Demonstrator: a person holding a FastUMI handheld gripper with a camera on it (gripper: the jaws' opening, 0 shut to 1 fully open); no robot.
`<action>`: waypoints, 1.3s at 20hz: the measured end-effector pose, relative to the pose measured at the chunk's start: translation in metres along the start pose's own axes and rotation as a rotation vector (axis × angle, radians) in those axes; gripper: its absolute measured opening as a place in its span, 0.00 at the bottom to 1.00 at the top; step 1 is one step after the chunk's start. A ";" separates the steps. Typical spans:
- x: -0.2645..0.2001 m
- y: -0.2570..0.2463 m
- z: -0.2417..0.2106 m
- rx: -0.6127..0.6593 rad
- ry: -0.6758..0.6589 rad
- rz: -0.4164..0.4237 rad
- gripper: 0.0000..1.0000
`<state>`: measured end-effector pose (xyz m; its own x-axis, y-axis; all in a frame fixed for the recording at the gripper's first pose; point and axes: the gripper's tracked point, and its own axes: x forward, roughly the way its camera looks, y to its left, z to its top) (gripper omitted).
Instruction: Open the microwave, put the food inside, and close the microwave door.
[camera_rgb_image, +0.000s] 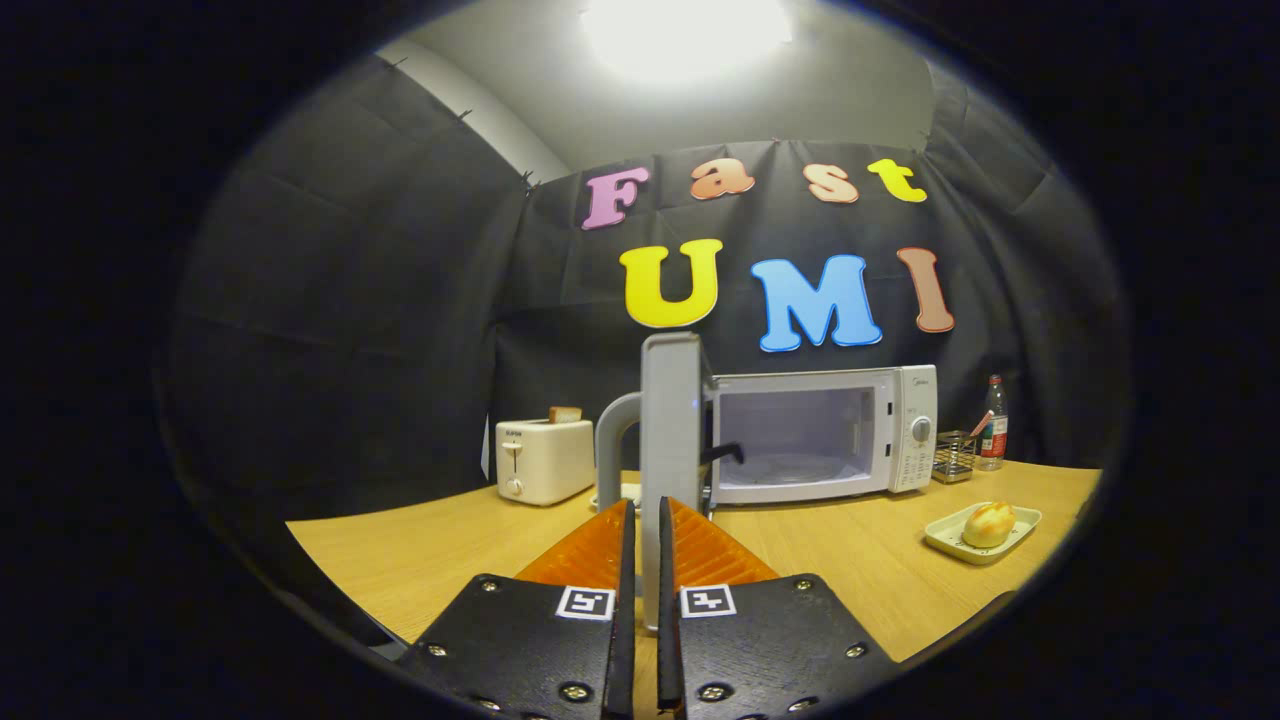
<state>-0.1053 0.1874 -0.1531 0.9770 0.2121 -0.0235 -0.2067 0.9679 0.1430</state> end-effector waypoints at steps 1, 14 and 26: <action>-0.004 -0.014 0.013 0.019 -0.013 0.001 0.10; -0.016 -0.266 -0.044 -0.007 0.372 -0.171 0.10; -0.021 -0.357 -0.082 -0.033 0.633 -0.266 0.55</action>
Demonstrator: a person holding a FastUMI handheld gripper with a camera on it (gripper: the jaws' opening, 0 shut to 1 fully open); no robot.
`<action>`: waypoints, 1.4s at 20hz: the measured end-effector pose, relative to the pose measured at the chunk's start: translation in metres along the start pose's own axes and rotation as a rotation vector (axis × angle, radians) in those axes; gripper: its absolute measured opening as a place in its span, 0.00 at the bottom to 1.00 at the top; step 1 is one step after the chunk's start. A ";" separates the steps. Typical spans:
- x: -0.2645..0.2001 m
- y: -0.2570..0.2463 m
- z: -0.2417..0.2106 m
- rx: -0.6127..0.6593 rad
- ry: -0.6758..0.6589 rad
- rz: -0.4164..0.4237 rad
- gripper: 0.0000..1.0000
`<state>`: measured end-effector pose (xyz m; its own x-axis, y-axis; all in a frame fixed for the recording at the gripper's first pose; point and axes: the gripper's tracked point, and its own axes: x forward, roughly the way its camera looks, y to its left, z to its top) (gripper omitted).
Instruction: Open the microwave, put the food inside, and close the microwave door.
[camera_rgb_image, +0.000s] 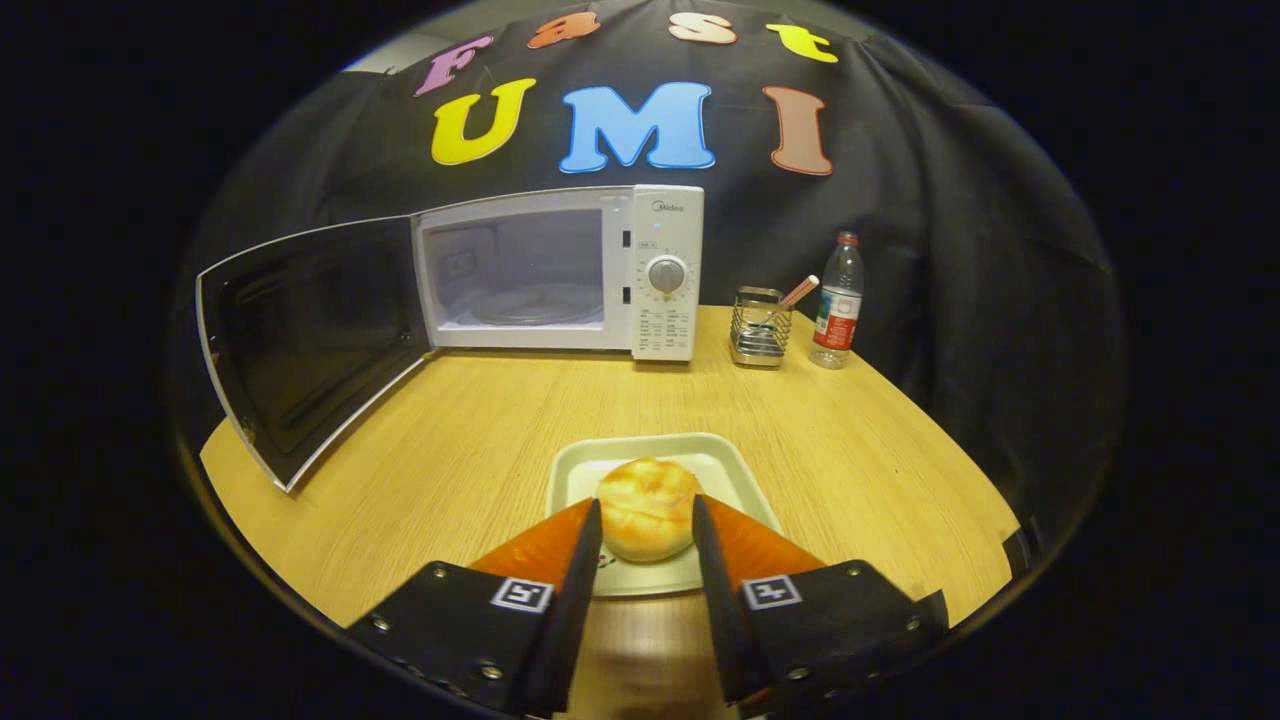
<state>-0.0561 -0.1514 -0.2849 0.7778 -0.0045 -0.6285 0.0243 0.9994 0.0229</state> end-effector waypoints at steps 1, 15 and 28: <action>0.002 0.000 0.000 -0.011 0.012 -0.001 0.74; 0.074 0.001 -0.024 0.051 0.178 0.006 0.98; 0.054 0.057 0.019 0.098 -0.024 0.174 0.71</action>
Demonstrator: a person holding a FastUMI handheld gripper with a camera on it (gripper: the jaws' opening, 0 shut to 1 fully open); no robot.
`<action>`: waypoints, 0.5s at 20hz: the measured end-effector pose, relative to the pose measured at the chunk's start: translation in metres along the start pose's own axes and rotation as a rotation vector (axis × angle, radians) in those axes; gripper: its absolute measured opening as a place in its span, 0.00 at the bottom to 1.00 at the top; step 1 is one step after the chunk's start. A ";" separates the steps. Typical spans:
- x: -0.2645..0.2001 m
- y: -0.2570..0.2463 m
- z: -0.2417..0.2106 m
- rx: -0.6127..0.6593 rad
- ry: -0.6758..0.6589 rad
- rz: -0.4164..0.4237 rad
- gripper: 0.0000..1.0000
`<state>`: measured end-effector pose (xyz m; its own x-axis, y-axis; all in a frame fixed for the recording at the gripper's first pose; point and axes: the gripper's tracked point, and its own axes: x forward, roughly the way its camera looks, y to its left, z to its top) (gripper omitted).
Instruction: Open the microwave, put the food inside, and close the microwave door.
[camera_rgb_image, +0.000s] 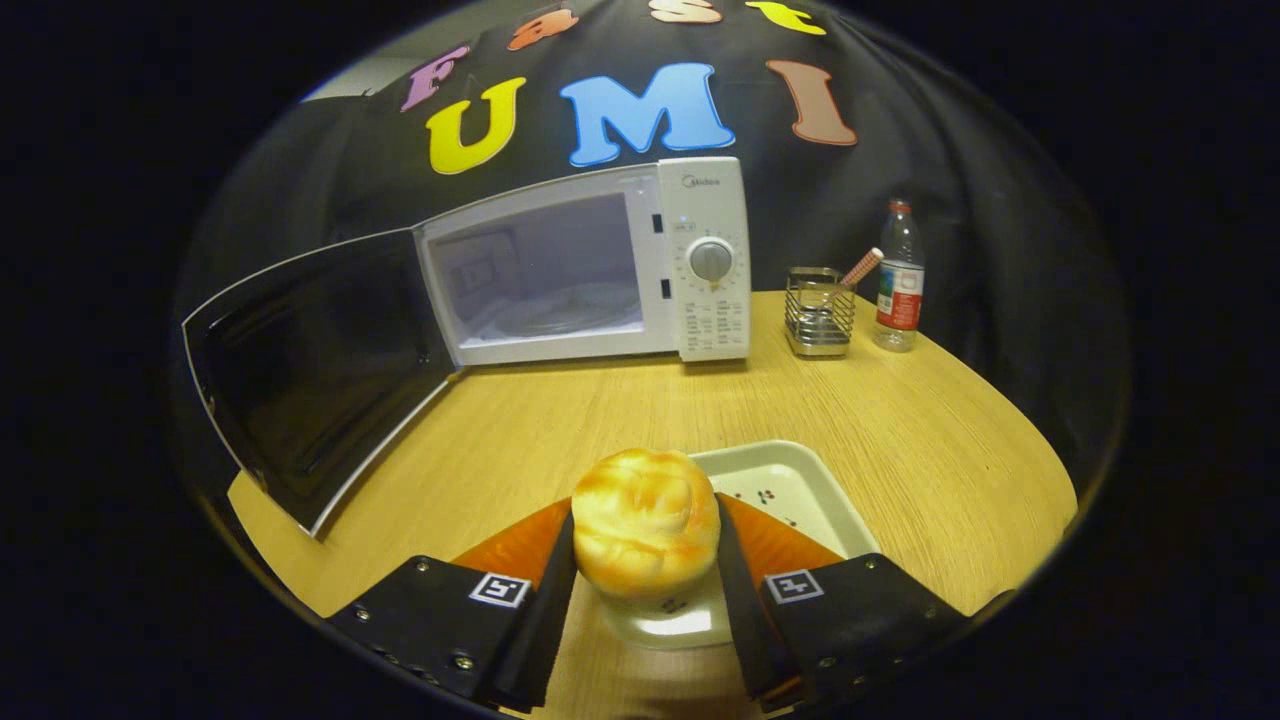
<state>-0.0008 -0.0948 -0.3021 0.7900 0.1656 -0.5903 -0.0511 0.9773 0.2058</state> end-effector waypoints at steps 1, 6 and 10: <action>0.000 0.009 0.008 -0.005 -0.023 0.013 0.71; 0.016 0.061 0.041 0.090 -0.100 0.136 0.70; 0.040 0.095 0.062 0.182 -0.131 0.193 0.70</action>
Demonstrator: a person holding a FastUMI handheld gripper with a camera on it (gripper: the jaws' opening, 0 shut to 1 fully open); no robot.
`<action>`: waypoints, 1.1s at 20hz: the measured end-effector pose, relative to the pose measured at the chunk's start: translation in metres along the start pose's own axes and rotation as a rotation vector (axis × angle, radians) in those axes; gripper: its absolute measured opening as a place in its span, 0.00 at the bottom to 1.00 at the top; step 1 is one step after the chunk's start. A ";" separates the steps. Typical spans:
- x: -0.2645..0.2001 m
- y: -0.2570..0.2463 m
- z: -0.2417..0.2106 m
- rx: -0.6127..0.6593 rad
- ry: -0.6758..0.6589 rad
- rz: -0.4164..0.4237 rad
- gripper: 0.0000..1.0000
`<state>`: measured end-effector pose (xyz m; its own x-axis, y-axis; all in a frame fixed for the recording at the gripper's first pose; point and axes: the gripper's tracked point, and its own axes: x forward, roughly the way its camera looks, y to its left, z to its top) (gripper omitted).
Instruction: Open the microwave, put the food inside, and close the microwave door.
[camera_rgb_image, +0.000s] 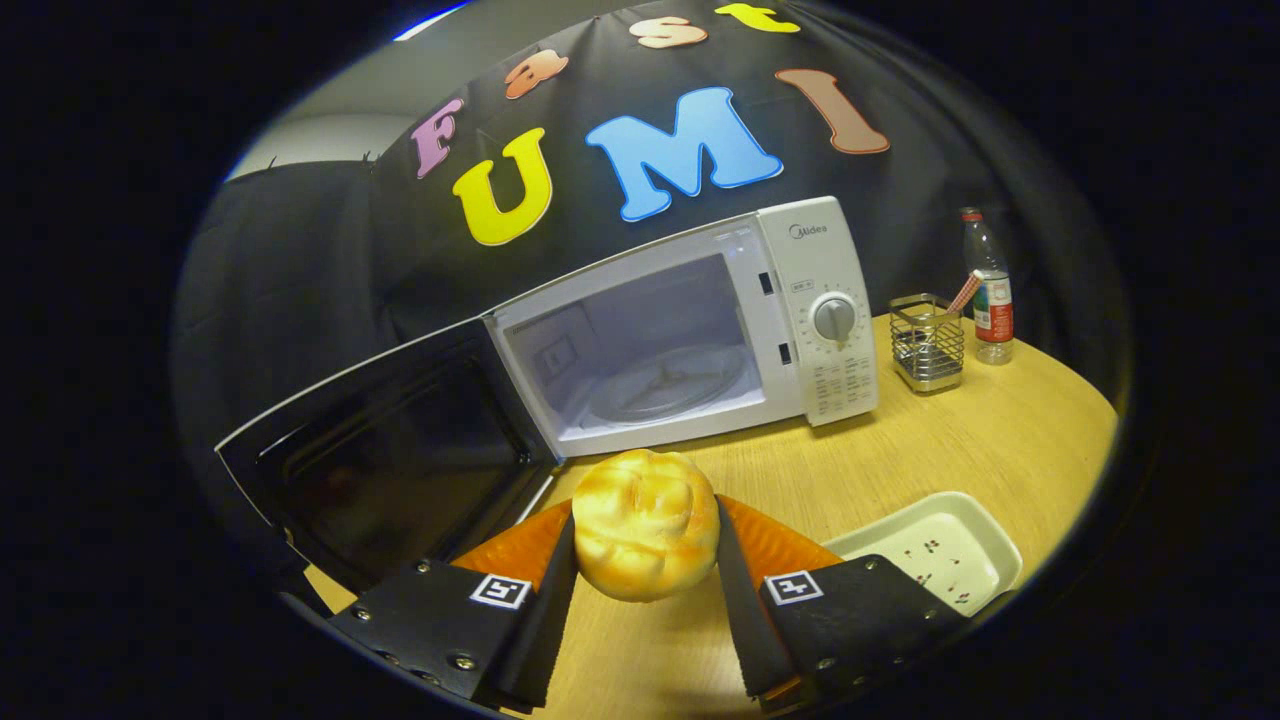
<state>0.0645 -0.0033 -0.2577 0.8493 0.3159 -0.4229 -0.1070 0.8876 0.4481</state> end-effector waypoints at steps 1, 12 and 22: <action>0.008 0.005 0.002 0.008 0.001 0.004 0.70; 0.140 0.027 0.029 0.195 -0.026 -0.045 0.70; 0.242 0.013 0.049 0.251 -0.077 -0.167 0.70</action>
<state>0.2943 0.0681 -0.3161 0.8821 0.1374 -0.4506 0.1605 0.8117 0.5616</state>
